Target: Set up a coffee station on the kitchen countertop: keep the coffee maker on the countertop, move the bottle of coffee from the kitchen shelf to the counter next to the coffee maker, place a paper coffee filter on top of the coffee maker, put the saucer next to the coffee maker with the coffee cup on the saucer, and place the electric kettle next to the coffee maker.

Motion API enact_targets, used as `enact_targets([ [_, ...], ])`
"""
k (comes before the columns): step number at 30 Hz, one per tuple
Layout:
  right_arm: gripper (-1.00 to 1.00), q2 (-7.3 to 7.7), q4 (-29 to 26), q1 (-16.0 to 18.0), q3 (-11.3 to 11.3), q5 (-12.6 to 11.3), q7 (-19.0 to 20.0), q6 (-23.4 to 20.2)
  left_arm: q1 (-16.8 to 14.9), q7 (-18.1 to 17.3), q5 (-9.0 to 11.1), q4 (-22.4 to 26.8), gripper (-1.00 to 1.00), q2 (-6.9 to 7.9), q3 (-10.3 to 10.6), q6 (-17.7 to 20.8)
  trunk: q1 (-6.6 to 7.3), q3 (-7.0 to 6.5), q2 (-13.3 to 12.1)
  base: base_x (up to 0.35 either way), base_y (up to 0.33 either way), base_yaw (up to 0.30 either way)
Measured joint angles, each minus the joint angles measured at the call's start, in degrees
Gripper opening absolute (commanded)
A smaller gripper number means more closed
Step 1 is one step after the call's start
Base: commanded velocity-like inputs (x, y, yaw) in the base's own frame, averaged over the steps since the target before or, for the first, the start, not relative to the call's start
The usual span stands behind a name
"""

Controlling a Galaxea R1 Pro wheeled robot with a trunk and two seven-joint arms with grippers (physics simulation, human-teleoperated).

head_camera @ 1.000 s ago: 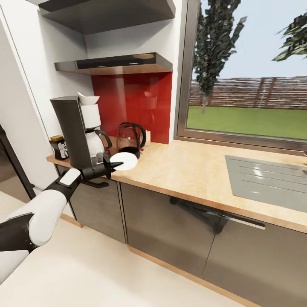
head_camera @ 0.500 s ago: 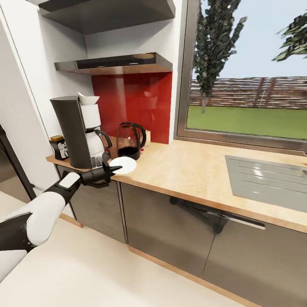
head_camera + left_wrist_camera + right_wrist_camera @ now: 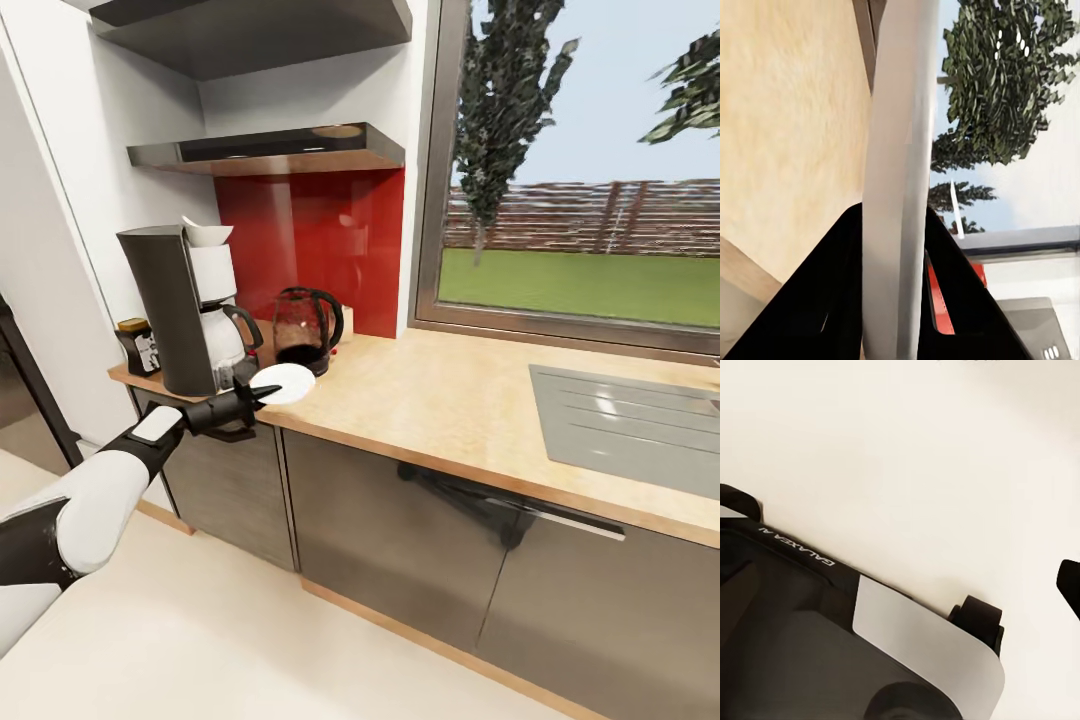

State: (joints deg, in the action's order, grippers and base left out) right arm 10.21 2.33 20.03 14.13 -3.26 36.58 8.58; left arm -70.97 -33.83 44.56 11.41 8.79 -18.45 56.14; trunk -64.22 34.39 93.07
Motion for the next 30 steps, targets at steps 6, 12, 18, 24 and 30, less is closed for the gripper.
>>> enact_targets([
  [6,1.0,0.0,0.0,0.0,0.0,0.0,0.0,0.0,0.0,0.0,0.0,0.0,-1.0,0.05,-0.4,0.1,0.01,0.0,0.0,0.161,0.049,0.0],
  [12,1.0,0.1,0.1,0.0,0.0,0.0,0.3,0.0,0.0,-0.1,0.0,0.0,-1.0,0.09,-0.4,0.1,0.0,0.0,0.0,0.025,0.008,0.0],
  [18,1.0,0.01,0.1,0.0,0.0,0.0,0.4,-0.2,0.0,-0.1,0.0,0.0,-1.0,0.08,-0.5,0.1,0.01,0.0,0.0,0.06,0.058,0.0],
  [24,1.0,0.01,0.1,0.0,0.0,0.0,0.4,-0.1,0.0,-0.1,0.0,0.0,-1.0,0.08,-0.5,0.1,0.0,0.0,0.0,0.094,0.082,-0.107],
  [30,1.0,0.0,0.1,0.0,0.0,0.0,0.4,-0.1,0.0,-0.1,0.0,0.0,-1.0,0.08,-0.5,0.2,0.0,0.0,0.0,0.008,0.034,-0.195],
])
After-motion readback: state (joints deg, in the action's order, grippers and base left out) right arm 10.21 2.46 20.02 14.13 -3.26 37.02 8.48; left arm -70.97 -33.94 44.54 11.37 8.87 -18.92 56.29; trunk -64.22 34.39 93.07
